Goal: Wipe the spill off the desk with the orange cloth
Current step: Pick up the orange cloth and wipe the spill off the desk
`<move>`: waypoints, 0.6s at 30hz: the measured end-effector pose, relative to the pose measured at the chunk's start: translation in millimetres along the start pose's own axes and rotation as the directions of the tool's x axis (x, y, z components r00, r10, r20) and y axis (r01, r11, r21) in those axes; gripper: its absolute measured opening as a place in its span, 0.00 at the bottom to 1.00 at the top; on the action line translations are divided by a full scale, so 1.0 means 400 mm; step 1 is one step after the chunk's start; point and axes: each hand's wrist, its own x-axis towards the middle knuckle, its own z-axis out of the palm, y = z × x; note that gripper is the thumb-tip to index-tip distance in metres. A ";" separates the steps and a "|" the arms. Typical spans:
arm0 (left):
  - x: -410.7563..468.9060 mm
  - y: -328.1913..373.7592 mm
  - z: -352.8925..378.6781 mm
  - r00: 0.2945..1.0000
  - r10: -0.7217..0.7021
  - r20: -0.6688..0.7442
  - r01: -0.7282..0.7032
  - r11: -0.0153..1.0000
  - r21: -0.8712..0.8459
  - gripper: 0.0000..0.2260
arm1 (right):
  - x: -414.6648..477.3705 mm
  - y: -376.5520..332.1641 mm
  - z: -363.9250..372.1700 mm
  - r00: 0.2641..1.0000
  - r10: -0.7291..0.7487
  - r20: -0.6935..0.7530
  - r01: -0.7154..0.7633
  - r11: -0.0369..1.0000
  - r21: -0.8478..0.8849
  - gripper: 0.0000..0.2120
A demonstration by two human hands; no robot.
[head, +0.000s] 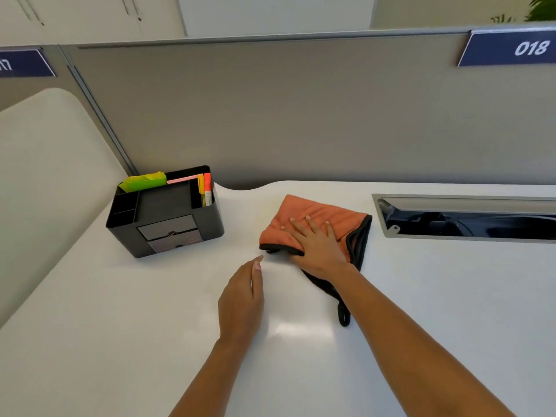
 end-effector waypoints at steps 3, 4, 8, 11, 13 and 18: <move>0.040 -0.011 0.003 0.998 -0.005 -0.069 0.004 1.000 -0.010 0.22 | 0.082 0.004 -0.005 0.991 -0.135 0.023 0.136 0.990 -0.027 0.31; 0.053 -0.014 0.009 0.996 0.003 -0.086 -0.004 1.000 -0.015 0.24 | 0.108 0.002 -0.003 0.987 -0.160 0.027 0.161 0.986 -0.035 0.31; 0.087 -0.021 0.027 0.993 0.059 -0.104 -0.060 0.998 -0.007 0.27 | 0.208 -0.012 -0.008 0.988 -0.154 0.012 0.154 0.988 -0.014 0.30; 0.093 -0.029 0.036 0.991 0.084 -0.103 -0.083 0.996 0.015 0.26 | 0.277 -0.001 -0.019 0.999 -0.016 -0.030 0.017 1.000 0.021 0.30; 0.092 -0.031 0.036 0.991 0.086 -0.102 -0.086 0.996 0.008 0.22 | 0.307 0.003 -0.017 0.993 0.102 -0.066 -0.100 0.995 0.030 0.30; 0.098 -0.020 0.021 0.993 0.058 -0.106 -0.061 0.998 -0.025 0.20 | 0.270 -0.039 0.013 0.997 0.038 -0.061 -0.036 0.999 0.023 0.29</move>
